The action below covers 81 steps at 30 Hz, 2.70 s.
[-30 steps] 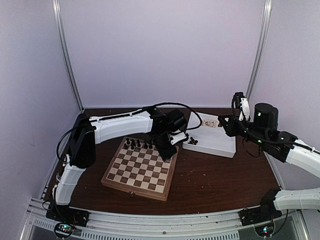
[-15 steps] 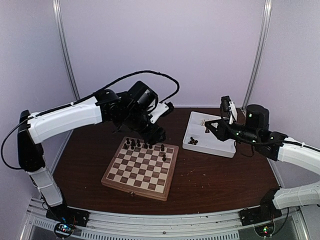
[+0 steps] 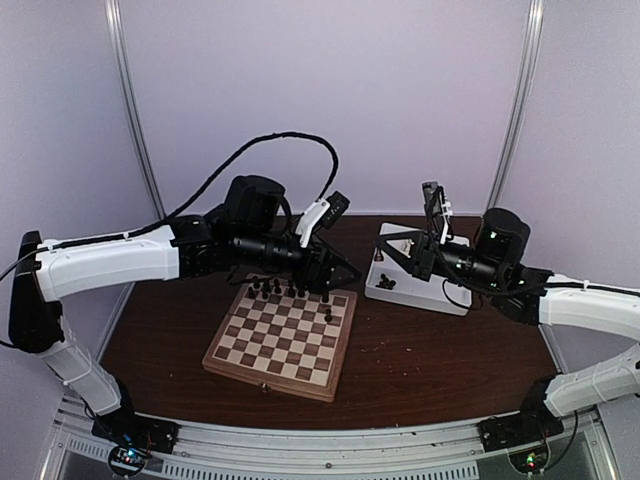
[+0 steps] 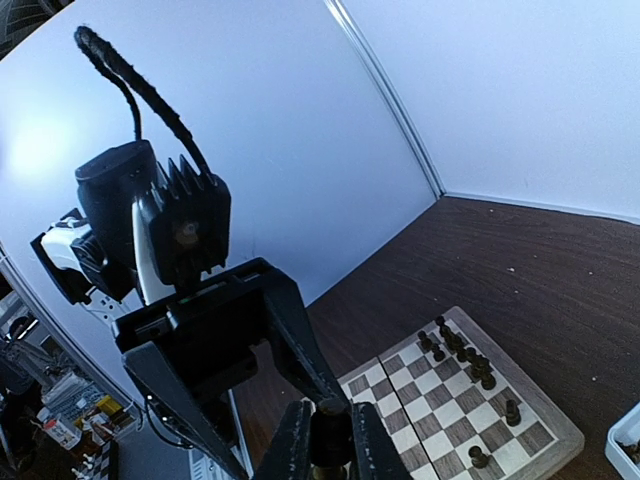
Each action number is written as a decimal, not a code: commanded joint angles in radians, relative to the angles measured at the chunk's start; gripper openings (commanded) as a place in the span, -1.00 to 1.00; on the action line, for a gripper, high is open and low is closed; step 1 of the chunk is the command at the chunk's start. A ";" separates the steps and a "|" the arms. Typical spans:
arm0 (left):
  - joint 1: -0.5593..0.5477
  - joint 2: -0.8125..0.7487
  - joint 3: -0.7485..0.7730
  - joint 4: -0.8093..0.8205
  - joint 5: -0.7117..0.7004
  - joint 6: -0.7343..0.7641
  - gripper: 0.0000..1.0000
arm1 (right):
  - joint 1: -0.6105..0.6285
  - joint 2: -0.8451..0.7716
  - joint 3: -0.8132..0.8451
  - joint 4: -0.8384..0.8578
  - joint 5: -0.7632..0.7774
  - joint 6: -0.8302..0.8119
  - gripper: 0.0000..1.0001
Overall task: Set up the chess pieces on the board
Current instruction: Place the chess piece on the chessboard.
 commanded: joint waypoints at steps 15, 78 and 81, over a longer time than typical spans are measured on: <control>0.002 -0.004 -0.023 0.331 0.156 -0.097 -0.33 | 0.074 0.034 0.087 0.076 -0.101 0.006 -0.77; 0.002 -0.022 -0.050 -0.043 0.116 0.276 -1.00 | 0.132 0.152 0.451 -0.806 -0.049 -0.162 -0.27; 0.002 -0.022 -0.049 -0.047 0.121 0.278 -1.00 | 0.134 0.164 0.461 -0.801 -0.048 -0.161 -0.28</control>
